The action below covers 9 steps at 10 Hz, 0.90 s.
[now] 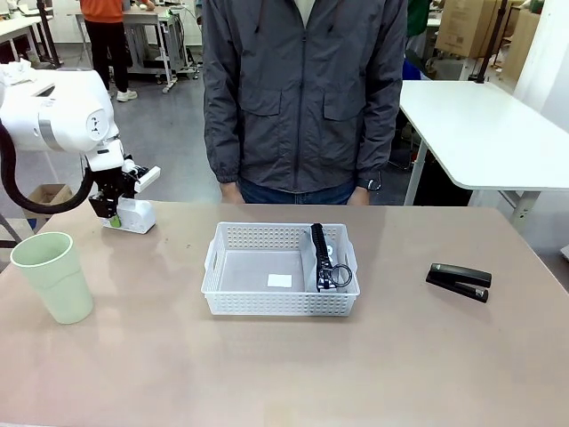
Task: Efficiently arrange items inside the basket to fit them all.
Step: Pick up the Digital clock and place it inside the Organizing basket.
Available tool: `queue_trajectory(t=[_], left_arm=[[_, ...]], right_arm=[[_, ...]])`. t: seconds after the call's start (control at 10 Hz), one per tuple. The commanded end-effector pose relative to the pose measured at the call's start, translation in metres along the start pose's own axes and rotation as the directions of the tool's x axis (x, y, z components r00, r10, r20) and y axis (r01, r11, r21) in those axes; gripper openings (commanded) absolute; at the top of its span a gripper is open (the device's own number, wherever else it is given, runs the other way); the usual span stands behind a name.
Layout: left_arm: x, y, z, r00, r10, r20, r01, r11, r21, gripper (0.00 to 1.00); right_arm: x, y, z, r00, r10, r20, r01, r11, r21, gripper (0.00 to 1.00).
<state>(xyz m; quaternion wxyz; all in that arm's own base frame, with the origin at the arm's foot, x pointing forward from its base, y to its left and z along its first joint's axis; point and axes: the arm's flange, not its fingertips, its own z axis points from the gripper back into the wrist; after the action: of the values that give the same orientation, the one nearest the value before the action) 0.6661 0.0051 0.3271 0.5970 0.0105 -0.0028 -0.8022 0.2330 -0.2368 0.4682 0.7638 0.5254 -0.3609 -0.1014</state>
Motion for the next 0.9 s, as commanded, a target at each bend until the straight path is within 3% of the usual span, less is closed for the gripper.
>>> queue_trajectory(t=[0.0,0.2,0.5,0.8], left_arm=[[0.0,0.005,0.002,1.0,0.014,-0.02,-0.015,1.0,-0.017,0.0],[-0.001,0.005,0.003,0.999,0.029,-0.022,-0.03,0.999,-0.012,0.04],[0.001,-0.008,0.025,0.997,0.072,-0.009,-0.071,0.997,0.021,0.0],[-0.007,-0.063,0.12,0.97,0.241,0.016,-0.242,0.969,0.044,0.0]], right_arm=[[0.003,0.0,-0.001,0.999,0.027,0.019,-0.028,0.999,0.021,1.0],[0.003,0.0,-0.001,0.999,0.027,0.019,-0.028,0.999,0.021,1.0],[0.003,0.0,-0.001,0.999,0.027,0.019,-0.028,0.999,0.021,1.0],[0.003,0.0,-0.001,0.999,0.027,0.019,-0.028,0.999,0.021,1.0]])
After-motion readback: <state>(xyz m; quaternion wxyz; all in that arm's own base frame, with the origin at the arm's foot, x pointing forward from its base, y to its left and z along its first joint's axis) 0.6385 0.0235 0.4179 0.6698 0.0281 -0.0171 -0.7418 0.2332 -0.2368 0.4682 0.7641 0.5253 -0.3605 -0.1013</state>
